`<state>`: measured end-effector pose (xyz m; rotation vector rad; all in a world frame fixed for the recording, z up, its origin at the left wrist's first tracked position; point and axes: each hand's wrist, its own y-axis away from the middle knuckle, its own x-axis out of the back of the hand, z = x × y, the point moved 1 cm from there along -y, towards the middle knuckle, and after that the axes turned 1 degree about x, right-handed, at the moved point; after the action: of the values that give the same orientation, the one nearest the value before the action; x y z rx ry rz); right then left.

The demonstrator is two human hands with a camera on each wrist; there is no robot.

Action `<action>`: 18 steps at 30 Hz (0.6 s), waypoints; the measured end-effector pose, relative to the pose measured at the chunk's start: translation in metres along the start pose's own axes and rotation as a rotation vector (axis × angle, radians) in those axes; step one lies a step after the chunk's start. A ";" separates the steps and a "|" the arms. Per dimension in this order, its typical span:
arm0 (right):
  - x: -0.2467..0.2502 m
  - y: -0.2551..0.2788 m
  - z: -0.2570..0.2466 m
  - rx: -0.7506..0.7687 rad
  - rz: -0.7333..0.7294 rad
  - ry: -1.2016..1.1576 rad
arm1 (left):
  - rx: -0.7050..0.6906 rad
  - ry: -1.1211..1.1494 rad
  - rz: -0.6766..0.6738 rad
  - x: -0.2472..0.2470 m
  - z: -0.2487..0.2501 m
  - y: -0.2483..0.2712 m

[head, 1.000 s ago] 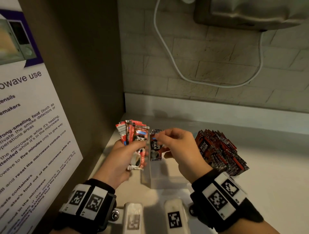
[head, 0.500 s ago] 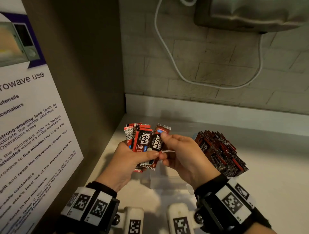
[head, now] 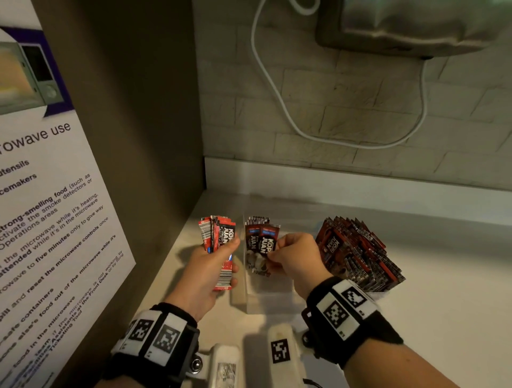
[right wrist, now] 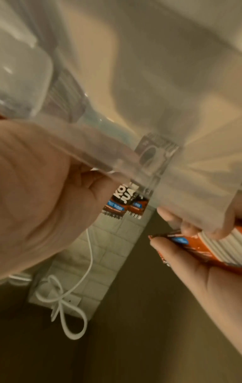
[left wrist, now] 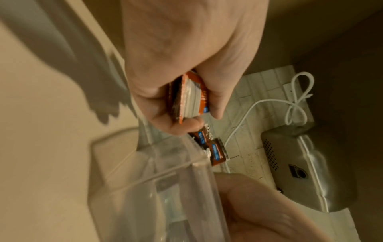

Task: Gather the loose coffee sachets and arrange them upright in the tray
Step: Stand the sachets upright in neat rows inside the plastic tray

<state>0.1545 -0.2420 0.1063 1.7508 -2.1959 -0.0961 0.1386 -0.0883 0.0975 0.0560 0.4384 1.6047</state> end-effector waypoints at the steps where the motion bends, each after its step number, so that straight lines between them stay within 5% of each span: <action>1: -0.003 -0.003 0.001 0.000 0.004 0.032 | 0.013 0.017 -0.011 -0.001 -0.002 0.000; 18: -0.025 -0.010 0.001 0.177 0.020 0.719 | 0.001 -0.034 -0.139 -0.007 -0.001 0.007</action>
<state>0.1686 -0.2209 0.0975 1.5159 -1.7160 0.6479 0.1318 -0.0953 0.1001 0.0522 0.4076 1.4651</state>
